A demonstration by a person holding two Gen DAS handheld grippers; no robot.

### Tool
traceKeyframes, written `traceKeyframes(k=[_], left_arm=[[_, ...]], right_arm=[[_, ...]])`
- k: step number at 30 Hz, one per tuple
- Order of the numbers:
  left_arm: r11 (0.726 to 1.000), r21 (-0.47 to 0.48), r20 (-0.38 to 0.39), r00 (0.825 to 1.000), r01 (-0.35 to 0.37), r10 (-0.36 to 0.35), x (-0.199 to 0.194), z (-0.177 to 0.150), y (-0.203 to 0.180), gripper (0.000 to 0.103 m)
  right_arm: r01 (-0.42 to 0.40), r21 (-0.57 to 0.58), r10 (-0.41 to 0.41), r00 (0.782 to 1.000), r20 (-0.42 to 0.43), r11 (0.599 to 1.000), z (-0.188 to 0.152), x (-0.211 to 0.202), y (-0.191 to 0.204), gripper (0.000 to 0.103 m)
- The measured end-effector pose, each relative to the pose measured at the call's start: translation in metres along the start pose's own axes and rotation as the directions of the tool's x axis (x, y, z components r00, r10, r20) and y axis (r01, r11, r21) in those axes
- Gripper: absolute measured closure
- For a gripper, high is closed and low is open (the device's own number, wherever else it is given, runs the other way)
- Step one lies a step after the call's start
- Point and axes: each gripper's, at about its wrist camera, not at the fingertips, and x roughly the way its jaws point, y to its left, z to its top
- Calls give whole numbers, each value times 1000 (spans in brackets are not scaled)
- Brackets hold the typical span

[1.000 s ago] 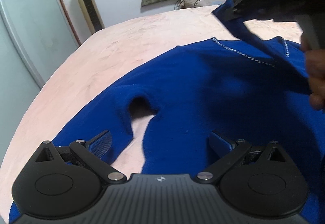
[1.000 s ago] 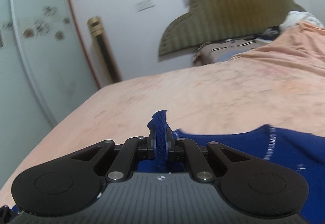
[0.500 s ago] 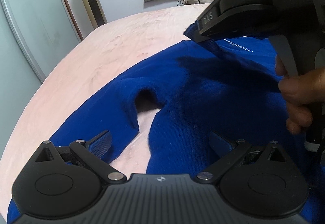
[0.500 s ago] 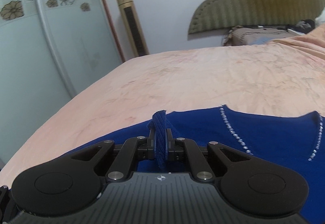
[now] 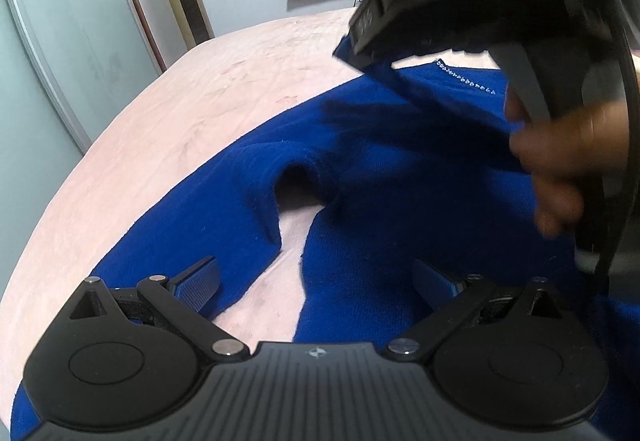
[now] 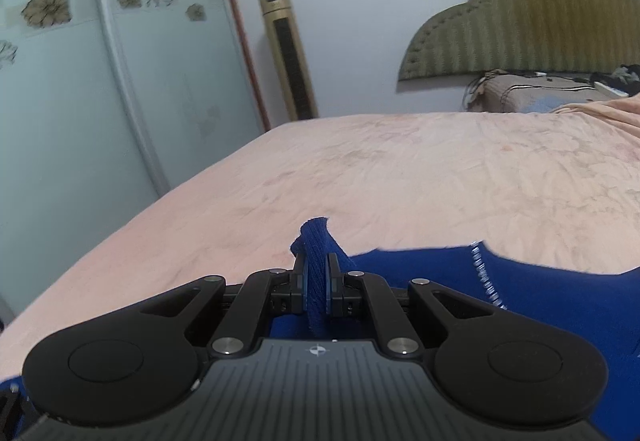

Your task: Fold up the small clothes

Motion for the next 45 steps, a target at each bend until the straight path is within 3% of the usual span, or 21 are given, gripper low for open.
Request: traceKeyframes(k=[2,5,7,9,13,15,17,20,23,25,32,34,37,41,45], left_arm=[[1000,-1,-2,1000,0,0,1,1,1,0],[1000,5,1,1000,-5,5,1,1,3,0],[1000,1,0,1000,-11,11,1,1,5,0],[1000,-8,-5,1000,-13,13,2,0,7,0],[1000,-25,-12,1000,-16,15,5,0,10,0],[1000,-20,-11,1000,-21,21,4,-1,10,0],[1000,-6,-6,1000,-28,28,0,-3,8,0],[999,6,2,999,-49,49,-4,-4,5,0],[997,-11,-4,997,-75,75,-8,-5,9,0],[995,-46,-11,996,-85,84,-11,-5,12,0],[973,-214,-65,995,-89,77,-28,-22,40,0],[940,-333,-84,995,-73,47,-34,-34,60,0],[833,-549,-52,998,-68,47,-47,-60,92,1],[737,-674,-57,998,-44,8,-52,-86,125,1],[580,-814,6,999,26,-36,-55,-110,159,1]], right_arm=[[-6,-20,6,1000,-20,1000,-6,2,6,92],[-45,13,45,997,-59,999,-9,3,4,82],[-91,74,96,993,-68,993,-8,-2,-5,66],[-147,145,153,988,-35,978,-4,-17,-18,57],[-175,262,172,985,32,949,-4,-45,-43,57],[-133,290,143,990,-14,948,-7,-44,-49,57],[-58,270,89,990,-105,961,-15,-34,-47,58],[-9,255,69,972,-224,967,-31,-14,-43,58],[-30,294,89,978,-190,955,-36,-21,-40,57],[-61,303,110,983,-148,951,-34,-33,-36,47],[-43,108,52,995,-81,993,-35,-73,-3,38],[-45,63,50,996,-77,997,-34,-78,5,34],[-58,27,59,995,-77,998,-39,-87,15,31],[-63,-50,59,995,-75,997,-45,-95,32,29],[-64,-178,52,996,-74,982,-53,-98,56,28]])
